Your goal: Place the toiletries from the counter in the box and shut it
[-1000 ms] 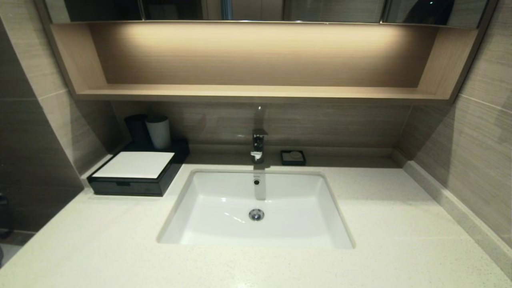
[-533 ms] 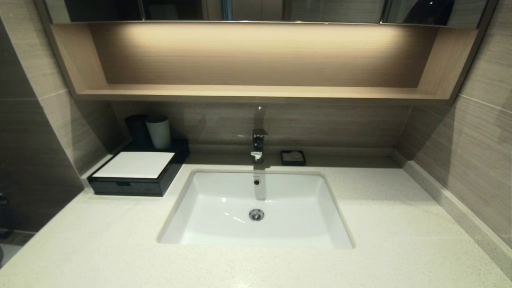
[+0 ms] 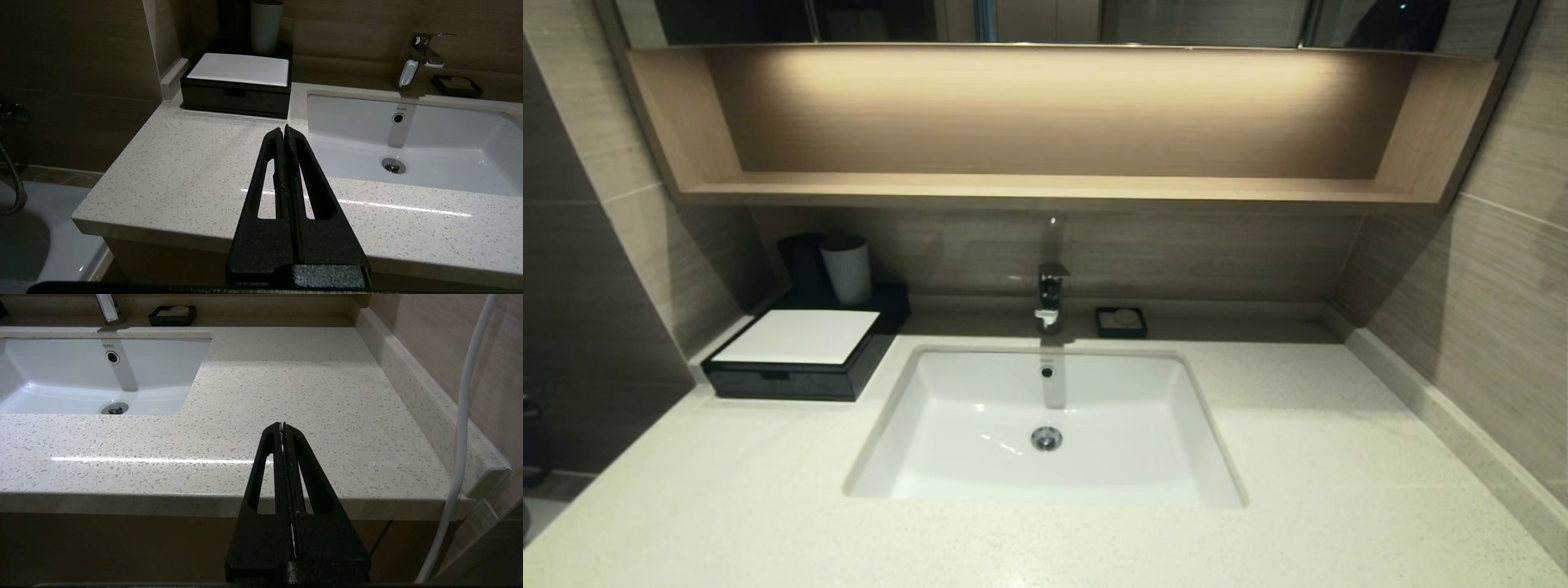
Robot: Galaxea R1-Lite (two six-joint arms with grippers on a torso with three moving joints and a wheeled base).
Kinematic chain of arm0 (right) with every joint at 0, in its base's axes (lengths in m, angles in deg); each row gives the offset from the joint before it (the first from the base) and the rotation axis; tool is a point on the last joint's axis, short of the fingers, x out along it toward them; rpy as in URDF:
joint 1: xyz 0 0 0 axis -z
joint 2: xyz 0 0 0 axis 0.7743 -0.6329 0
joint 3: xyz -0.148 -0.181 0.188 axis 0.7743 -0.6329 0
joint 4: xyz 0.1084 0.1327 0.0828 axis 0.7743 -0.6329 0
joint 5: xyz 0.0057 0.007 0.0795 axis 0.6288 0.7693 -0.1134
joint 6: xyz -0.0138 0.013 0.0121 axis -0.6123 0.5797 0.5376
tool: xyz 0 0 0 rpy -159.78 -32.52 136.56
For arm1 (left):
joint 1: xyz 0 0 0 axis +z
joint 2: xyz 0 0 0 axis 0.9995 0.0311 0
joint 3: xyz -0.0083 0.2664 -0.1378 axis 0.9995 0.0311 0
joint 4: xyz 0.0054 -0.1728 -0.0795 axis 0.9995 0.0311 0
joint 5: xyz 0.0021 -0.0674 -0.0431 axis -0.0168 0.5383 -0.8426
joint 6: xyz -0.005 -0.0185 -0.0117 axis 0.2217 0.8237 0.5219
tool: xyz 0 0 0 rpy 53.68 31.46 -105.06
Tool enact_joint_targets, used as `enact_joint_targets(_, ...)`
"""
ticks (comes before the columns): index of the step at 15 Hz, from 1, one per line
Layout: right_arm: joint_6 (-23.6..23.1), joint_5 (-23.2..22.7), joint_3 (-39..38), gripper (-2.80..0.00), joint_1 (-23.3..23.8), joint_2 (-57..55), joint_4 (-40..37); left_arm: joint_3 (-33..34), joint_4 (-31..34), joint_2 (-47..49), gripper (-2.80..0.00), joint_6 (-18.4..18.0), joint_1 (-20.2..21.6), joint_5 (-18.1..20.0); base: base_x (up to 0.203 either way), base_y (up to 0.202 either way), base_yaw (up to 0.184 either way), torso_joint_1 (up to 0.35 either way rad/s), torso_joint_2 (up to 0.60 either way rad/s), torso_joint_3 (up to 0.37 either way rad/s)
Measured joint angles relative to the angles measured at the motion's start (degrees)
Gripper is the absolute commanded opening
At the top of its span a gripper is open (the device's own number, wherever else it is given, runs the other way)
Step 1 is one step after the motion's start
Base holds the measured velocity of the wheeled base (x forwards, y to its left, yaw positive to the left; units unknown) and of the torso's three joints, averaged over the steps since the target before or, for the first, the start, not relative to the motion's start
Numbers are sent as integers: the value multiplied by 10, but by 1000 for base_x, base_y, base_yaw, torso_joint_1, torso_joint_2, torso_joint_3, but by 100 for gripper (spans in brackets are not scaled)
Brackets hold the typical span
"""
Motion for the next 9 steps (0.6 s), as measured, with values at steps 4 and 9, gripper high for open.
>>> enact_joint_targets(4,0,0,0,-280,0,0,0,-8,-1,-26,-280,3,1,1,0,0,0,0,0,0)
enact_joint_targets(9,0,0,0,-280,0,0,0,17,-34,-58,-280,3,1,20,0,0,0,0,0,0)
